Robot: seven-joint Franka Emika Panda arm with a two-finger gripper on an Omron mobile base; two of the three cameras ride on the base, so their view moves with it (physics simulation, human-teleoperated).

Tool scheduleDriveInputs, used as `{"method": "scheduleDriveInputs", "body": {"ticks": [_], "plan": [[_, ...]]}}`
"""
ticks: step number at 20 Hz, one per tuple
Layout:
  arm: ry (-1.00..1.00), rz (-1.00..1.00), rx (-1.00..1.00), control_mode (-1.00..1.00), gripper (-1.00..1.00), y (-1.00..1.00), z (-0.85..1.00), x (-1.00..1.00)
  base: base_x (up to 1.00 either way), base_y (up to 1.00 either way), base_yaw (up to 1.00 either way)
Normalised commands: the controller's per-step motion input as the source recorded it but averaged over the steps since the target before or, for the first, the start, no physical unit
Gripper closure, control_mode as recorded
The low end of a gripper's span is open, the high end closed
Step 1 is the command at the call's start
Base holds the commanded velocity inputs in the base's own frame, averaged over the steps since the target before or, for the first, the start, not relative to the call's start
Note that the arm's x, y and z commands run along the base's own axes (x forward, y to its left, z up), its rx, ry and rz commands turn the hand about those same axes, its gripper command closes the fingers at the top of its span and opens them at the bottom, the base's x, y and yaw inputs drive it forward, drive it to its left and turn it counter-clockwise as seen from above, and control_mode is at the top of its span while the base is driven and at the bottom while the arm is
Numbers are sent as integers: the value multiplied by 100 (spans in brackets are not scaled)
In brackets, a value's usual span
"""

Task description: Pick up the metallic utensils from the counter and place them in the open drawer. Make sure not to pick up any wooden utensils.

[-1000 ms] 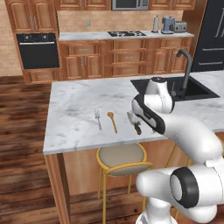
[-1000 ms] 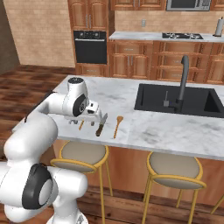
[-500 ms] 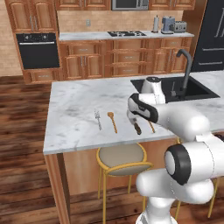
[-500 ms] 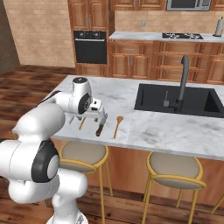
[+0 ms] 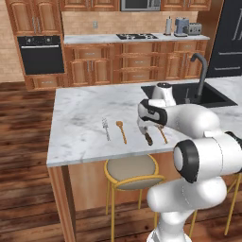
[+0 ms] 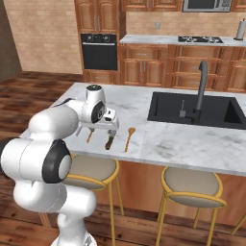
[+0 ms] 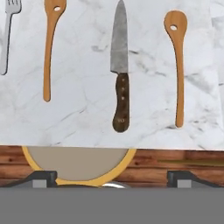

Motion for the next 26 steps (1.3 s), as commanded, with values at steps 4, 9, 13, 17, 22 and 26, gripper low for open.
{"method": "scheduleDriveInputs", "body": {"ticks": [4, 9, 13, 17, 22, 26], "plan": [[1, -2, 0, -100, -100, -7, -37, 0, 0, 0, 0], [2, -1, 0, -100, -100, -1, -38, 0, 0, 0, 0], [0, 0, 0, -100, -100, 0, -32, 9, 0, 0, 0], [0, 0, 0, -100, -100, 0, -35, 14, 0, 0, 0], [0, 0, 0, -100, -100, 0, -33, 25, 0, 0, 0], [0, 0, 0, -100, -100, 0, -27, 33, 0, 0, 0]]}}
